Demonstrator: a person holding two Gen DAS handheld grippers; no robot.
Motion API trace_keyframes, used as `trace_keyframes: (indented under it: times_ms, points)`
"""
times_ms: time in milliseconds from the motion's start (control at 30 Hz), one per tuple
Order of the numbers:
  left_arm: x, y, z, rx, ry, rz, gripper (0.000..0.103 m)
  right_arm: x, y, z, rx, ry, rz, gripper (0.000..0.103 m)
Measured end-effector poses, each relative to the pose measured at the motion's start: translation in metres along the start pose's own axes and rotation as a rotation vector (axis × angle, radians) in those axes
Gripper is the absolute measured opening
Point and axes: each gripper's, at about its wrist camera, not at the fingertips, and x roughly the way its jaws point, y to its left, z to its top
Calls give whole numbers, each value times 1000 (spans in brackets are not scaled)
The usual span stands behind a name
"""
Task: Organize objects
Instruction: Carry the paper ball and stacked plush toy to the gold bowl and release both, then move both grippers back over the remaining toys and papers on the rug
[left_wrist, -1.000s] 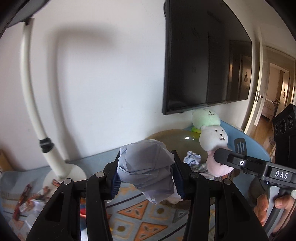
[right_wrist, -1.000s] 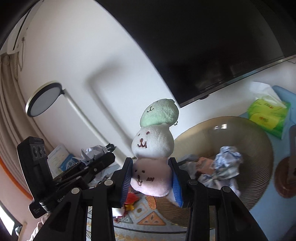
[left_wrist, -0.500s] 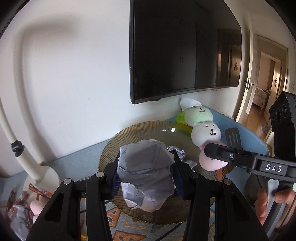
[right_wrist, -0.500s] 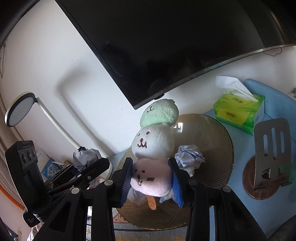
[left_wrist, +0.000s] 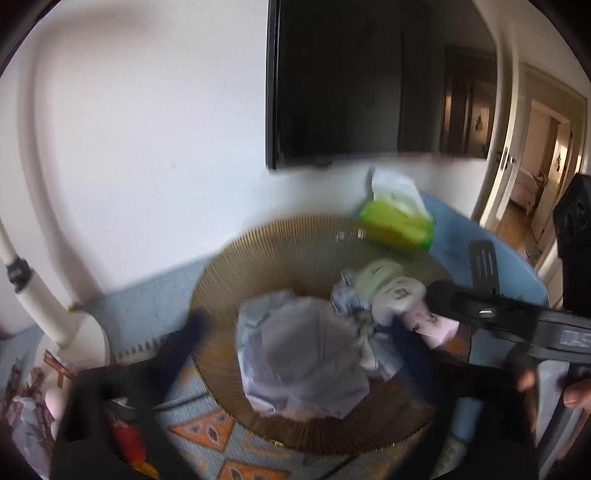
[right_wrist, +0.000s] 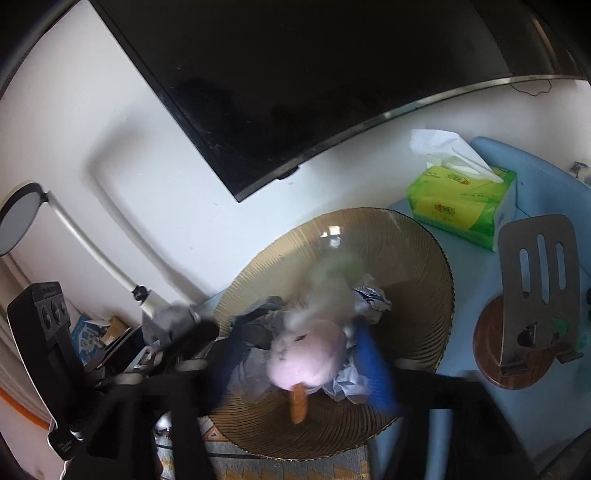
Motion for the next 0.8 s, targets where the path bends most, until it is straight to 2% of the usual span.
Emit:
trace_keyframes:
  times_ms: [67,233,500,667,800]
  points:
    - [6,4,0,-10,40,-21,103,0,3,1,-2,-6,3,103]
    - [-5,13,0,13,19,25,103,1,15,1,-12,-11,5,103]
    - [-36,46,-13,-44,13,56,103,-1,49,-4,-20,-14,47,103]
    - [-69,78,-22,-71,0,98,103,2,80,-13,-49,2,88,103]
    - [-103,111,-29,-108,-41,131,103,10,108,-26,-72,21,122,103]
